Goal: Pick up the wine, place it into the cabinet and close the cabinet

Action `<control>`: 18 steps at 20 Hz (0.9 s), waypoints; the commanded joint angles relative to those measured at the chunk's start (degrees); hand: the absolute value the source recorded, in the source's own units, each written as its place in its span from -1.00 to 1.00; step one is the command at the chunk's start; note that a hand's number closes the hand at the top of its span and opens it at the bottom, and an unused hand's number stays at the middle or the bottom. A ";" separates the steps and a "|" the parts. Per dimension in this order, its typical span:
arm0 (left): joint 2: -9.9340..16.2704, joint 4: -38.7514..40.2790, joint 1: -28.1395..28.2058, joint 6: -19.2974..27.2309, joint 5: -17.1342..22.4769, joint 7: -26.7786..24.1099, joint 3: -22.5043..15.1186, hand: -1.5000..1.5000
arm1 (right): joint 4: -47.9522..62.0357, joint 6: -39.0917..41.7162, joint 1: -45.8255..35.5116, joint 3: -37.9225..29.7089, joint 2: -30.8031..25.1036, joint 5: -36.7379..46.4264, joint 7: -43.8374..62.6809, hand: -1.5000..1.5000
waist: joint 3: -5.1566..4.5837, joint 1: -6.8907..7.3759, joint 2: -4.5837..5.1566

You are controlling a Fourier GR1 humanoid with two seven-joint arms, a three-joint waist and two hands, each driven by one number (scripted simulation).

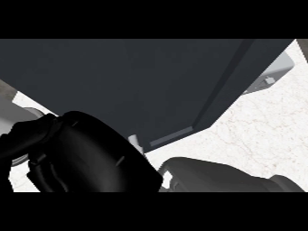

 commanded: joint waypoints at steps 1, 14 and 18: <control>1.97 -0.63 1.80 -3.12 3.63 1.60 4.14 -1.00 | 12.36 -1.39 -11.93 -3.94 0.39 -6.40 -3.33 1.00 | 0.03 1.11 0.01; 3.10 2.18 1.48 -7.64 6.31 3.15 9.82 -1.00 | 39.10 24.72 -19.50 -10.49 0.41 -35.06 -5.99 1.00 | 0.08 0.54 0.36; 3.56 4.00 -0.12 -7.61 7.26 5.19 10.96 -1.00 | 48.31 24.51 -20.36 -10.98 0.41 -27.58 -18.18 1.00 | 0.11 -1.04 0.44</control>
